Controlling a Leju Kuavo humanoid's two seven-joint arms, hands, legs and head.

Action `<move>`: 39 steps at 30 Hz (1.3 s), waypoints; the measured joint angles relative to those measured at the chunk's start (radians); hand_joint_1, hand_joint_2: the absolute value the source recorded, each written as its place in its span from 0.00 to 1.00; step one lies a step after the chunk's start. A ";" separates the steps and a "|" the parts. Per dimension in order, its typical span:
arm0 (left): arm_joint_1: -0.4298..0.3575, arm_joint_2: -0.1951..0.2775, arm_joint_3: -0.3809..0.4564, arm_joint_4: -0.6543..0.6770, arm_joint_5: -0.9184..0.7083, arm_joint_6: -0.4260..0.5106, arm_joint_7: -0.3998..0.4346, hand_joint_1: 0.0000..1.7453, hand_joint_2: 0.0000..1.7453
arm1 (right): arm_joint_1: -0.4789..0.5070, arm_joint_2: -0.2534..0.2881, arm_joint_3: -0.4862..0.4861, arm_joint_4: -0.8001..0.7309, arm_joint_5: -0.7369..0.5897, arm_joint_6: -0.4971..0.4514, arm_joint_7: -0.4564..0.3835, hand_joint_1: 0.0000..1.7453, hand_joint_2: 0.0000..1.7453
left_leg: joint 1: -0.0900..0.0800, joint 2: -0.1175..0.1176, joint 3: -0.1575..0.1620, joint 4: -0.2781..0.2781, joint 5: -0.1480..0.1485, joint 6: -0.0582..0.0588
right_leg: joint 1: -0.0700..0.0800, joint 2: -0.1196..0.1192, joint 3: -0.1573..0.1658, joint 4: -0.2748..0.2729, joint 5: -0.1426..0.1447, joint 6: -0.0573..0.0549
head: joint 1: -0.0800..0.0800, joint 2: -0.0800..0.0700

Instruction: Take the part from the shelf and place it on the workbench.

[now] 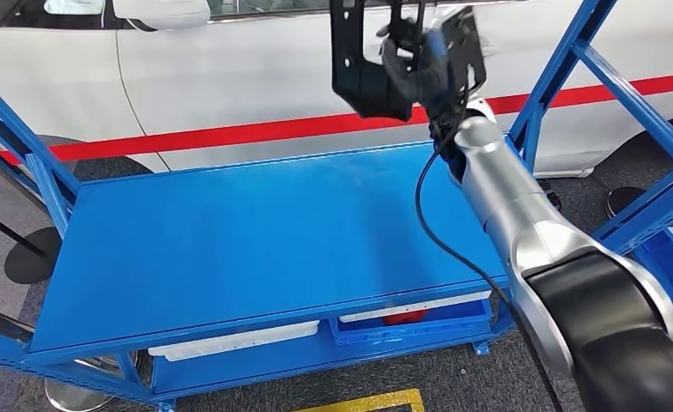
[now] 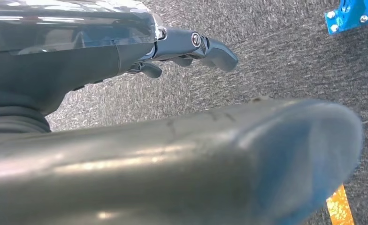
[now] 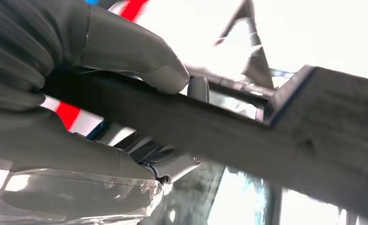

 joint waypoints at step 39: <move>-0.047 -0.003 0.196 -0.001 0.147 -0.275 -0.198 0.00 1.00 | -0.110 0.032 0.117 0.171 -0.260 0.007 -0.006 1.00 1.00 | 0.000 0.000 0.000 0.000 0.000 0.000 | 0.000 0.000 0.000 0.000 0.000 0.000 | 0.000 0.000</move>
